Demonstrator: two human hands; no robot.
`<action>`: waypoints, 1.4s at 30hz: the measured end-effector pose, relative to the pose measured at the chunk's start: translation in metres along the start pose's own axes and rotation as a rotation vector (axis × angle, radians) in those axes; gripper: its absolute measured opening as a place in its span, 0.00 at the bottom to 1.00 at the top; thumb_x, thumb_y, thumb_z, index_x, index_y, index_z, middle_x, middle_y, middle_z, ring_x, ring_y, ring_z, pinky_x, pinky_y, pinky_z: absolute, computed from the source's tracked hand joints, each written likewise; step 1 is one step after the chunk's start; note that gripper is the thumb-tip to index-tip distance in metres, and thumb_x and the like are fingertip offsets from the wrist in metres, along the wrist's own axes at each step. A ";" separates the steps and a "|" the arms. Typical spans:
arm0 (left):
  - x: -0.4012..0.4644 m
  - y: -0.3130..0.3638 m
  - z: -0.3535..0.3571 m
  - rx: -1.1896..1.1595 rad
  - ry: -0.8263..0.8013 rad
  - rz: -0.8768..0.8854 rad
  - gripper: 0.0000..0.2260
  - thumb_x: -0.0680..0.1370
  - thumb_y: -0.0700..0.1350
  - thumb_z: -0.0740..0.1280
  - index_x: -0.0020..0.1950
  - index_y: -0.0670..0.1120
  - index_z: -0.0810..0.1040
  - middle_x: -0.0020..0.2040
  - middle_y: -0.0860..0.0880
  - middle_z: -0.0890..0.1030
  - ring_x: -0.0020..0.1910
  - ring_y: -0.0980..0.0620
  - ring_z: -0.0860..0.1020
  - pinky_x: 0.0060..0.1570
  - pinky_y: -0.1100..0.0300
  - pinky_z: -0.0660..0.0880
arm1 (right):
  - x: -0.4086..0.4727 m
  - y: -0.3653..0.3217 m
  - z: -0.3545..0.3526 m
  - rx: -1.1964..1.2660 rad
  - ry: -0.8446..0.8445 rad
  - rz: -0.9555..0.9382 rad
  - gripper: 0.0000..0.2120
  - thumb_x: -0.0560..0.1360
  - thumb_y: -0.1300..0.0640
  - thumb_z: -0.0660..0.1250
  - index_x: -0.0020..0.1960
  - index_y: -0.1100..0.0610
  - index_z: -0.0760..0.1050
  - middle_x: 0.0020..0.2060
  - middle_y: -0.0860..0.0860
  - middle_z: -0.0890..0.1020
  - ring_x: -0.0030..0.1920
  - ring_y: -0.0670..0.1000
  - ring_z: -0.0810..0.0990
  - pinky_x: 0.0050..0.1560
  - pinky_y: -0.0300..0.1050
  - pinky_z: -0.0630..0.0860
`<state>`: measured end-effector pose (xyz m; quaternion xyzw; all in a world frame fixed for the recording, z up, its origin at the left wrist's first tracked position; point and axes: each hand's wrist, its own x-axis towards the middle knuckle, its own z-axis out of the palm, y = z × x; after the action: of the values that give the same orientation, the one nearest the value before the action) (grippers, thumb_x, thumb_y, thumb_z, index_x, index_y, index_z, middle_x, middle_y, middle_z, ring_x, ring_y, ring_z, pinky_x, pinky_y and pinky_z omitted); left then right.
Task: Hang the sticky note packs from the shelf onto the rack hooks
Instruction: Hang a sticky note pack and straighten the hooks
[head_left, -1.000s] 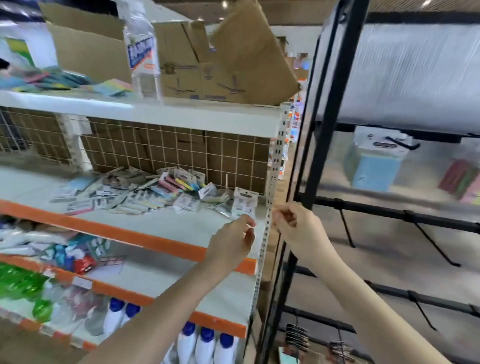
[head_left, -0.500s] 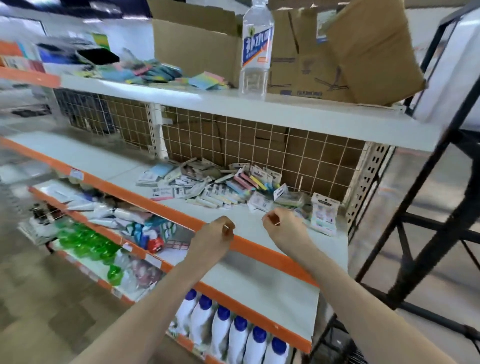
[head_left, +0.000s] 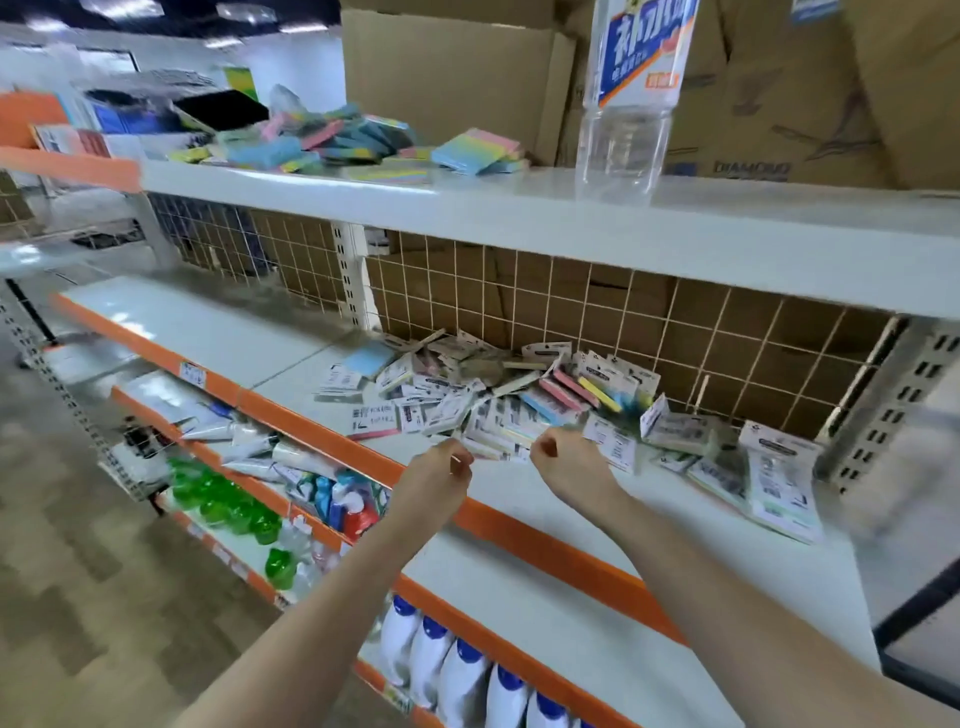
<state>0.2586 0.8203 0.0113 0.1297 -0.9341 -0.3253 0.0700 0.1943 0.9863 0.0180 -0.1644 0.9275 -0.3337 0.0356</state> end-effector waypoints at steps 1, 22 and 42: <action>0.010 -0.003 -0.002 0.014 -0.007 -0.002 0.08 0.79 0.41 0.60 0.53 0.46 0.78 0.50 0.44 0.82 0.47 0.43 0.79 0.45 0.53 0.77 | 0.010 0.000 0.004 -0.004 -0.009 0.003 0.10 0.79 0.56 0.59 0.39 0.54 0.68 0.32 0.47 0.72 0.35 0.50 0.72 0.30 0.42 0.63; 0.162 -0.024 0.028 0.128 -0.119 0.410 0.19 0.78 0.39 0.60 0.69 0.46 0.68 0.60 0.42 0.75 0.59 0.42 0.73 0.53 0.51 0.71 | 0.103 0.018 0.075 -0.298 0.321 0.299 0.26 0.78 0.54 0.61 0.73 0.61 0.60 0.72 0.57 0.65 0.74 0.58 0.58 0.74 0.52 0.56; 0.192 -0.044 0.063 0.169 -0.033 0.605 0.20 0.74 0.47 0.70 0.64 0.48 0.75 0.65 0.47 0.76 0.65 0.43 0.70 0.61 0.49 0.70 | 0.093 0.003 0.126 -0.337 0.637 0.574 0.28 0.70 0.66 0.65 0.69 0.55 0.66 0.65 0.54 0.69 0.66 0.59 0.64 0.64 0.56 0.66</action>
<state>0.0701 0.7684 -0.0563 -0.1542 -0.9550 -0.2130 0.1375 0.1281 0.8818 -0.0774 0.2066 0.9415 -0.1889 -0.1875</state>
